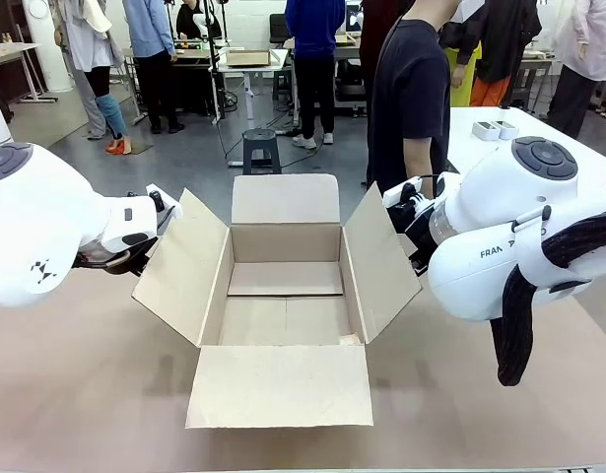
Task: Wrap the clocks to prevent damage.
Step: Open the side flaps of the Package Box.
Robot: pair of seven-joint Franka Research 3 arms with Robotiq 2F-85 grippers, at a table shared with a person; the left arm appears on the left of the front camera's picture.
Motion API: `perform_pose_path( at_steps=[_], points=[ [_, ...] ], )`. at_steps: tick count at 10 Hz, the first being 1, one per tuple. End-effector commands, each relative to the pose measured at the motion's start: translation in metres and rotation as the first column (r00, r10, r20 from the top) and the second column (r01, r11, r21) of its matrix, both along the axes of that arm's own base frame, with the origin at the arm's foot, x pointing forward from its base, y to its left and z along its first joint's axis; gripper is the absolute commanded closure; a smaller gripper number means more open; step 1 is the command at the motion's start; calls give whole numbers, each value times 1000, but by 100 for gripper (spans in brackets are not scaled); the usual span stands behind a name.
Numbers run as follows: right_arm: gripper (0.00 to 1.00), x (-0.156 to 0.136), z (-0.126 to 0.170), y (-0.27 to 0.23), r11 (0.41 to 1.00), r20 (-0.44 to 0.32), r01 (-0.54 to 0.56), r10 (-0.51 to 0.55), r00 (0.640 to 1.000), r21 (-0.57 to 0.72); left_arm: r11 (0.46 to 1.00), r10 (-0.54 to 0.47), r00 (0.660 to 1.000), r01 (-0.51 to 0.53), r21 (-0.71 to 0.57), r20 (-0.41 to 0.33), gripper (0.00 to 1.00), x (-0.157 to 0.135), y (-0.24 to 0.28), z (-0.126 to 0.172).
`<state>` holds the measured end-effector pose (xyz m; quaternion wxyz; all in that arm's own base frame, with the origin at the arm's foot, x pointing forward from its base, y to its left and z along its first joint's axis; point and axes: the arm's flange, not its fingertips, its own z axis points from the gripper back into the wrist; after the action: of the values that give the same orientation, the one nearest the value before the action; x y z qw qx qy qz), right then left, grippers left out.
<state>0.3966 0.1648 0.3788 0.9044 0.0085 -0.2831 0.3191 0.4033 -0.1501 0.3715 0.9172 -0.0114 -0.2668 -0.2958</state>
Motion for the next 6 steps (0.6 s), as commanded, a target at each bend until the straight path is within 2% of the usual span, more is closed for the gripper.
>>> perform_pose_path(
  at_steps=[1, 6],
  points=[
    [0, 0, 0, 0, 1000, 0, 0, 0, 1000, 1, 1000, 0, 1000, 0, 0, 0, 0, 0, 0, 0],
    [0, 0, 0, 0, 1000, 0, 0, 0, 1000, 1, 1000, 0, 1000, 0, 0, 0, 0, 0, 0, 0]
  ],
)
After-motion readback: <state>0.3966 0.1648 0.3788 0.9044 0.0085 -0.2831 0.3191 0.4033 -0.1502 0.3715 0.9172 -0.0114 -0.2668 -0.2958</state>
